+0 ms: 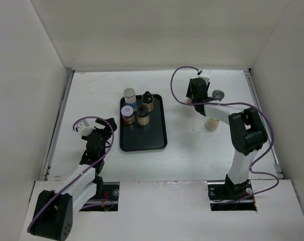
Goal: Organize the condiment bottles
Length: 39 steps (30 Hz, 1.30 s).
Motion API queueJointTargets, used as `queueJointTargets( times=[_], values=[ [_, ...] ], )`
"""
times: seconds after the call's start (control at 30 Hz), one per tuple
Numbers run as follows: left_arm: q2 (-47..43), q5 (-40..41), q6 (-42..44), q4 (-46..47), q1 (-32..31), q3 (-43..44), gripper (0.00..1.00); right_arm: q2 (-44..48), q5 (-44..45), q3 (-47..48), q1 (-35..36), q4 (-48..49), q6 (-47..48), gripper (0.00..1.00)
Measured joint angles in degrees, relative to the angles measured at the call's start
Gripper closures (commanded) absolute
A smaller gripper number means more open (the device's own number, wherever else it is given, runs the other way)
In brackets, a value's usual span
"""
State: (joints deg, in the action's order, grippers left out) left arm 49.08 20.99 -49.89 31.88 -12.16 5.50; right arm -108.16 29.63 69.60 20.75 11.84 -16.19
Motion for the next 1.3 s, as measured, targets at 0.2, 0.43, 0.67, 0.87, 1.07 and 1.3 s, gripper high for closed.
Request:
queueJointTargets(
  times=[0.2,0.43,0.67,0.87,1.07,1.3],
  values=[
    [-0.24,0.00,0.00,0.13,0.00,-0.02,0.00,7.37,-0.09,-4.90,4.48,0.22,0.09,0.61],
    [-1.84,0.04,0.22,0.13,-0.04,-0.02,0.00,15.98,-1.38,-6.40,19.12,1.95,-0.50,0.60],
    [-3.17,0.17,0.37,0.11,-0.35,-0.02,0.00,11.76,-3.04,-6.29,24.39,2.40,-1.27,0.60],
    [-3.23,0.37,0.42,0.11,-0.63,-0.02,0.00,3.87,-4.55,-5.42,24.74,2.49,-2.54,0.48],
    [-3.17,0.46,0.42,0.11,-0.72,-0.02,0.00,3.32,-4.42,-4.92,25.09,3.04,-3.06,0.19],
    [-2.71,0.50,0.44,0.09,-0.76,-0.02,0.00,10.21,-4.31,-8.17,24.70,2.73,-3.21,0.21]
  ],
)
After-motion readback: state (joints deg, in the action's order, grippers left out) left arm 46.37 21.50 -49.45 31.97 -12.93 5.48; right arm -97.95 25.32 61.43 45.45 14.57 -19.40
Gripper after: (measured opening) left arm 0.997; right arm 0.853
